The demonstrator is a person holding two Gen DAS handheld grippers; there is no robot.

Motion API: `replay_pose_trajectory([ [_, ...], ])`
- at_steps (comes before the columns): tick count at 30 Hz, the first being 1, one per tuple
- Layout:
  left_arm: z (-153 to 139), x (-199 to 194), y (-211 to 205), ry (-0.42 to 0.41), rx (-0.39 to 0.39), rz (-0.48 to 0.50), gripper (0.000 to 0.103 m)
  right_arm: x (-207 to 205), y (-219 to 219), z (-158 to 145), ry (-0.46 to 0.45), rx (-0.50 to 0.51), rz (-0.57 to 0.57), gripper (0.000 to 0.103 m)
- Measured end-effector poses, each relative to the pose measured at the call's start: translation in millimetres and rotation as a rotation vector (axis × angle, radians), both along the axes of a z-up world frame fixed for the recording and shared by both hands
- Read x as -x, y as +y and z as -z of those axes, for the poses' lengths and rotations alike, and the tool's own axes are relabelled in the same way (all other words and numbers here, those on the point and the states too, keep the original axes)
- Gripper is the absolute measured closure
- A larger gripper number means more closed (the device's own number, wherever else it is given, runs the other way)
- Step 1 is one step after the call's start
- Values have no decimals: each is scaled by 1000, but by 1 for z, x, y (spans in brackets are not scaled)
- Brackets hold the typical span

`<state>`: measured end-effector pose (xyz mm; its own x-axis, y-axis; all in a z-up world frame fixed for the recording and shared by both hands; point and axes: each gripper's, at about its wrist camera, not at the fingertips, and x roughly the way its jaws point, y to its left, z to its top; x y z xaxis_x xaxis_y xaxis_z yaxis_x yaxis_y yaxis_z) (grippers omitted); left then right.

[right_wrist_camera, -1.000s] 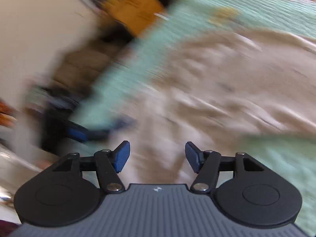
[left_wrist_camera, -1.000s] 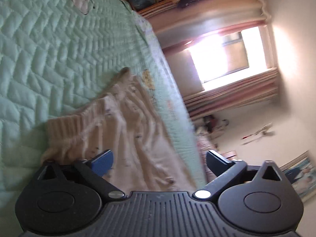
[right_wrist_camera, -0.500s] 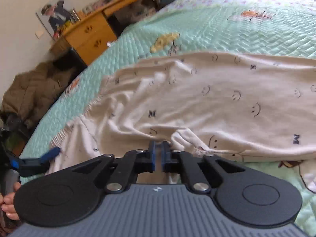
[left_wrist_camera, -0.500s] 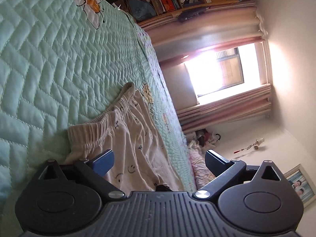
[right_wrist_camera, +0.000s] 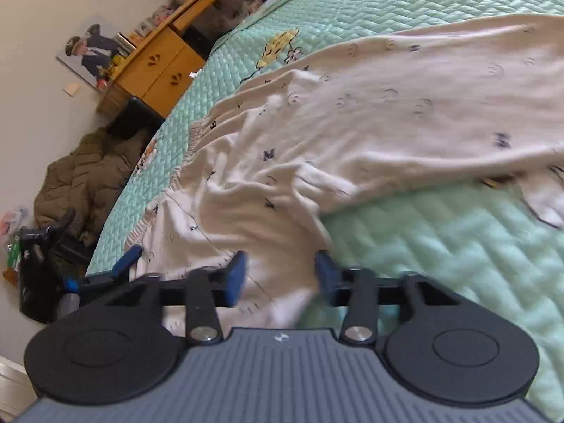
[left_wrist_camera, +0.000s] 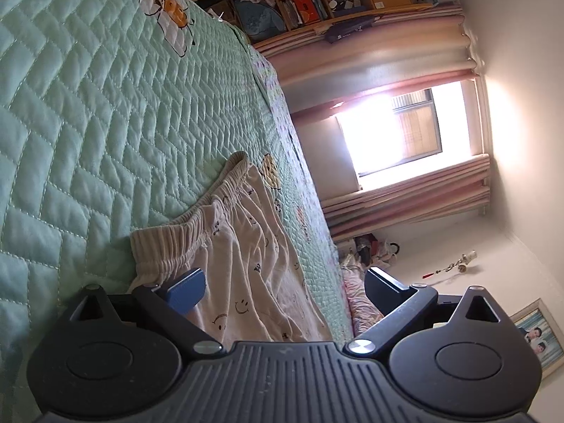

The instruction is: Fold clothes

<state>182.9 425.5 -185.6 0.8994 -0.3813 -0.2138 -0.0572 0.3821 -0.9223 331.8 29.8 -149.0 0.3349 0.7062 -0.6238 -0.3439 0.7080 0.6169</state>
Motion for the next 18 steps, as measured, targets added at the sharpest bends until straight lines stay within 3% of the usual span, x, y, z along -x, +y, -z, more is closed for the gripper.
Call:
replay_pose_trajectory([
  [3, -6, 0, -4, 13, -35, 3, 5, 23, -23, -13, -19, -66, 32, 51],
  [8, -31, 25, -4, -13, -91, -28, 2, 72, -66, -15, -49, 1, 49, 50],
  [10, -45, 42, -8, -46, -136, -26, 1, 100, -96, -16, -81, -35, 76, 50],
  [12, -55, 58, -15, -53, -169, -29, 1, 135, -135, -15, -97, -108, 151, 49],
  [15, -52, 80, -28, 8, -207, -45, 1, 192, -191, -12, -95, -157, 289, 45],
  [18, -33, 98, -39, 70, -175, -52, 1, 248, -243, -5, -73, -168, 438, 41],
])
